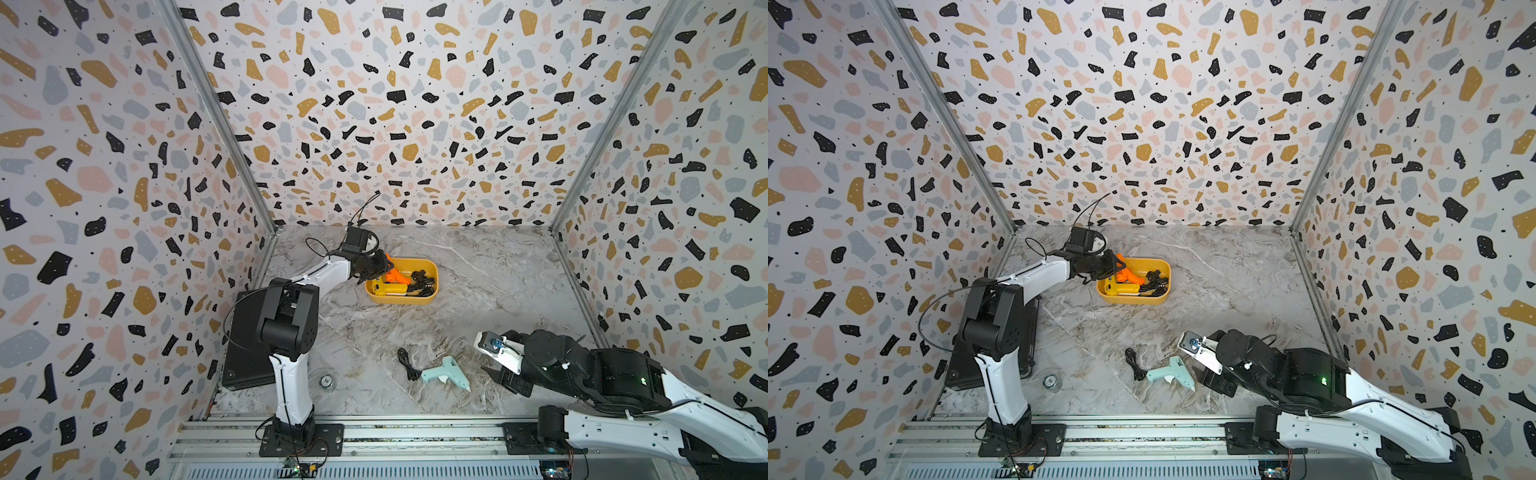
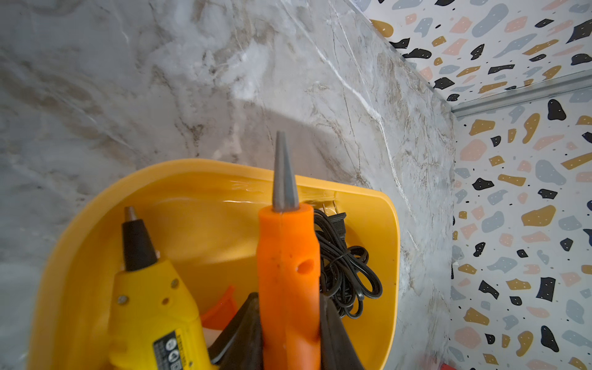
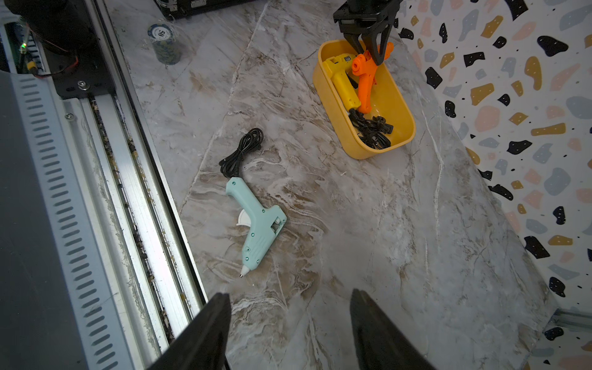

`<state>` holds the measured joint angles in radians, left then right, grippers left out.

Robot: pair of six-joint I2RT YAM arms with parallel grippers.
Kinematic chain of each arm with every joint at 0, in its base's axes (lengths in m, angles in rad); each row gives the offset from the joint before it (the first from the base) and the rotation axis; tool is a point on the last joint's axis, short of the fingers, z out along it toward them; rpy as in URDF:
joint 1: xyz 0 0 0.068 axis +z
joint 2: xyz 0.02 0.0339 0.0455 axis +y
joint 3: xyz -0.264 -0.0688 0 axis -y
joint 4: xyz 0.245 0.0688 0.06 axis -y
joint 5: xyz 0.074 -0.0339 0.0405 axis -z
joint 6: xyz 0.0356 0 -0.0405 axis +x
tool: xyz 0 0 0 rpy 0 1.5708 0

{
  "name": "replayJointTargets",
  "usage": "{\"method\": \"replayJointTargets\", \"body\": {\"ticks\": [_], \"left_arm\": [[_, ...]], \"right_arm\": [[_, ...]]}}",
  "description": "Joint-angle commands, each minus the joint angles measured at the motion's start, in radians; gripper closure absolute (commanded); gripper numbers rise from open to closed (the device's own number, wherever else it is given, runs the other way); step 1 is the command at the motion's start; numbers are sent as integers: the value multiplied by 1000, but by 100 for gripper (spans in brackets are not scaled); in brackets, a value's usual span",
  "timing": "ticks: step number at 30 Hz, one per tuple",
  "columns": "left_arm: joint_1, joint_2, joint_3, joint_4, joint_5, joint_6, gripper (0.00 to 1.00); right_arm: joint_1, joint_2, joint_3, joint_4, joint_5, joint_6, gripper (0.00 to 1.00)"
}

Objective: Put the hot melt glue gun into the storage box
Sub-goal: Place the hot melt adhesive gun in the storage box.

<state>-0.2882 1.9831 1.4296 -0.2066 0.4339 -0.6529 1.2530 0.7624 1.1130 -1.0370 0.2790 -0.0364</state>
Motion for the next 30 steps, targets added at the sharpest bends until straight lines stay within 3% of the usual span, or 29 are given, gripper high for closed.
{"method": "replayJointTargets", "body": {"ticks": [1, 7, 14, 24, 30], "left_arm": [[-11, -2, -65, -97, -28, 11, 91], [-16, -28, -103, -112, -28, -1, 81], [-35, -72, -162, -99, -39, -44, 79], [-127, -210, -188, -96, -224, -48, 75], [-186, -218, -209, -155, -311, -128, 72]], "right_arm": [[-11, 7, -3, -10, -20, -16, 35], [-23, 1, -13, -9, -23, -21, 35], [-27, -8, -25, -9, -17, -21, 35], [-30, -22, -33, -8, -19, -10, 35], [-30, -13, -30, -8, -27, -16, 35]]}}
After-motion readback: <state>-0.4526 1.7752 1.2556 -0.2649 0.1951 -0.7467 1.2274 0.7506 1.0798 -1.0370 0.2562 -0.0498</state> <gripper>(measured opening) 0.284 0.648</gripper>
